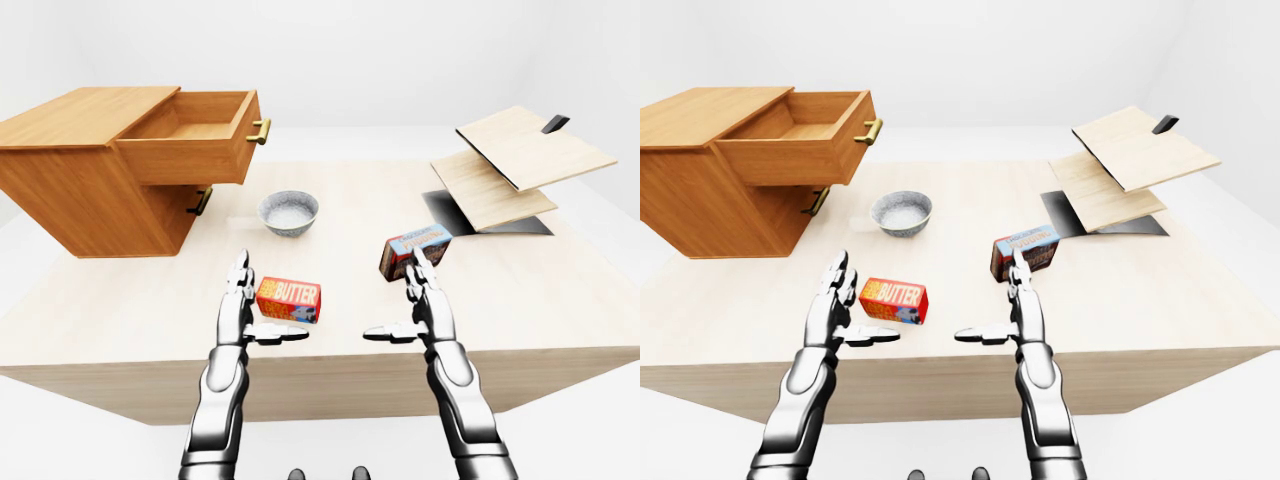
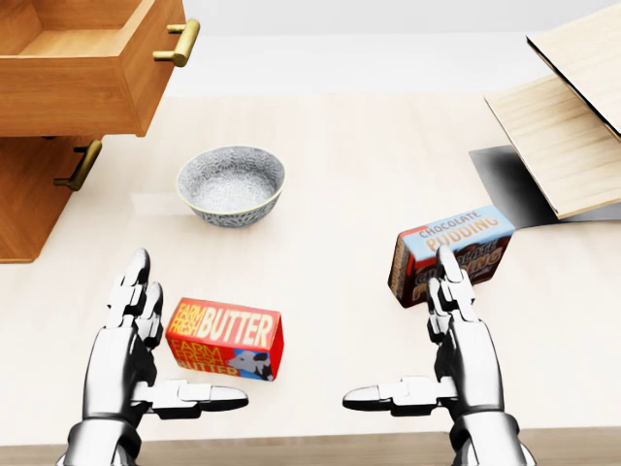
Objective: Close the top drawer of the cabinet.
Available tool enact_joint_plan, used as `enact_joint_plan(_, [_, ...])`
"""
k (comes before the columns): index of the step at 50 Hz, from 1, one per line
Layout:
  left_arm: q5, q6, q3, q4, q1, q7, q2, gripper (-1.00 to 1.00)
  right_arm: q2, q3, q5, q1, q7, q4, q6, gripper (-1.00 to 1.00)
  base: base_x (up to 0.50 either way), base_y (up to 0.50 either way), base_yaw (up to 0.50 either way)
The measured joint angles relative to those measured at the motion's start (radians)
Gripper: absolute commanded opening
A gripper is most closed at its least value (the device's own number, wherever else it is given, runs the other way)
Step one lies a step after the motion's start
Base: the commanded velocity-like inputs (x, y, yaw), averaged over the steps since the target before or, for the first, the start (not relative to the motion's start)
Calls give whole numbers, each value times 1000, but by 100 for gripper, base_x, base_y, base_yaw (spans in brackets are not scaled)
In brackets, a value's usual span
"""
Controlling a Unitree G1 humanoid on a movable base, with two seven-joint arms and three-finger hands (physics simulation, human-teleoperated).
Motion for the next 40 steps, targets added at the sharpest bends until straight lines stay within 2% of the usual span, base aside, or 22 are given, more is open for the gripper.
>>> enact_joint_plan(7, [-18,4,20,12,-8,-20,10,100,-6,-13,4,4,18,3,1,100,0,0,0])
enact_joint_plan(12, [-29,17,31,6,-14,-30,16,100,-9,-17,3,3,23,-3,8,100,0,0,0])
enact_joint_plan(17, [-34,49,38,-17,-26,-41,23,100,-11,-21,1,-7,21,-20,32,100,0,0,0])
enact_joint_plan(21, [-36,86,42,-41,-49,-52,30,100,-13,-24,-1,-24,15,-43,73,100,0,0,0])
enact_joint_plan(23, [-37,86,44,-53,-67,-58,35,100,-14,-26,0,-38,11,-56,92,100,0,0,0])
enact_joint_plan(40, [-54,86,72,-61,-312,-65,87,100,-26,-31,32,-223,-10,-109,92,100,0,0,0])
